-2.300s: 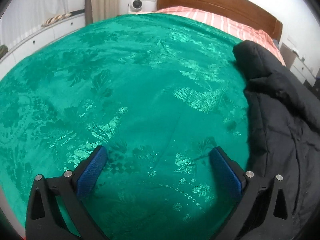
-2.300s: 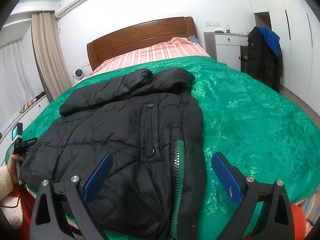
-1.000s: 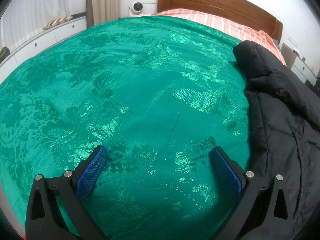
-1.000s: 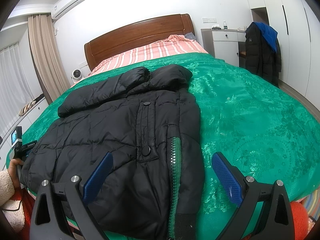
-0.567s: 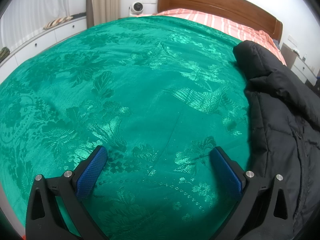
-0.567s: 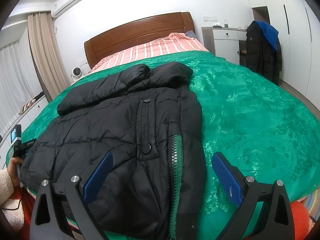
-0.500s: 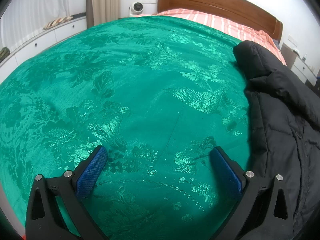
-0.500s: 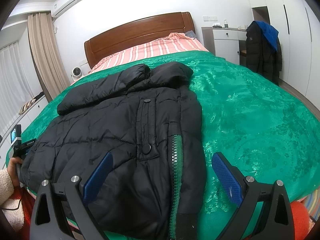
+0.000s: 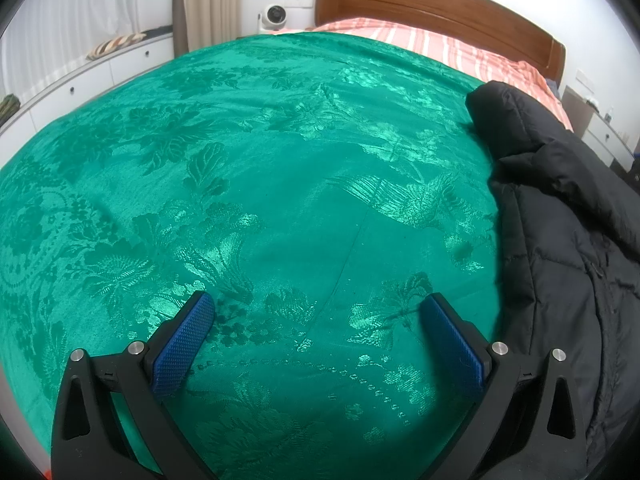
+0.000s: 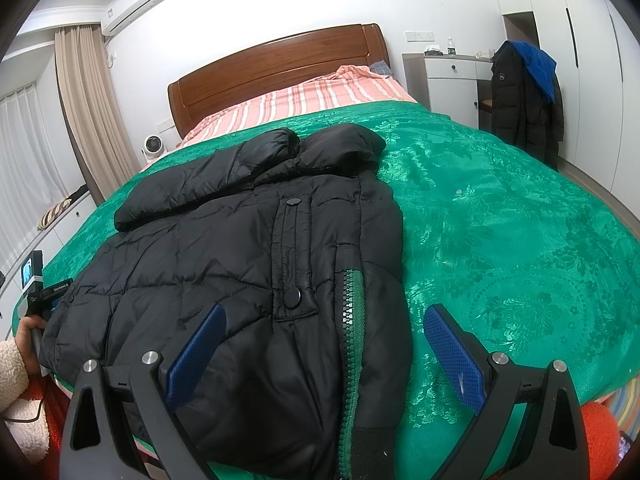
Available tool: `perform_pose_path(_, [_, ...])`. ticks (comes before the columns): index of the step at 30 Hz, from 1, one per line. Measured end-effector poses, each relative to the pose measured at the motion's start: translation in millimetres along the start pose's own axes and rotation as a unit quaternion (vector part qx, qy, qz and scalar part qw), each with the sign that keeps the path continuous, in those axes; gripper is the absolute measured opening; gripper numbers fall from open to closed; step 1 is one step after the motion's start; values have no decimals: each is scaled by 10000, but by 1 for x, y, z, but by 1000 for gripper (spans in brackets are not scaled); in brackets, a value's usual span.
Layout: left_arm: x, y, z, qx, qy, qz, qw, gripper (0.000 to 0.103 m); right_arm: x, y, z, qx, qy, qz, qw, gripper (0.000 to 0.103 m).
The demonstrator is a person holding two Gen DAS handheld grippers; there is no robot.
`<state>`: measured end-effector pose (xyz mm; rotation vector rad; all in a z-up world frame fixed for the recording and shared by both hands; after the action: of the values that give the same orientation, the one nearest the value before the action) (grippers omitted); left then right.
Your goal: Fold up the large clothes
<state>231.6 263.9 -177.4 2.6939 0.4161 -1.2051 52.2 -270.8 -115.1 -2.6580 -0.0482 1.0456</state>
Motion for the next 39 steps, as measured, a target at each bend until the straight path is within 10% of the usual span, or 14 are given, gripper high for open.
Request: perform_pose_path(39, [1, -1, 0, 11, -15, -10, 10000, 103, -1, 5, -1, 150, 34, -24, 9999, 98])
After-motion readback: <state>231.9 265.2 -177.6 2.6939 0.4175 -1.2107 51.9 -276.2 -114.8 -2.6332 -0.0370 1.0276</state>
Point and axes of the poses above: each gripper's, at about its wrist camera, not at the fingertips, and x roughly the way its jaws point, y to its right, z to its underside, the point moved 2 cm from there along x, roughly the way its jaws point, and after that the axes turned 5 degrees about -z, right-handed, at the moved point
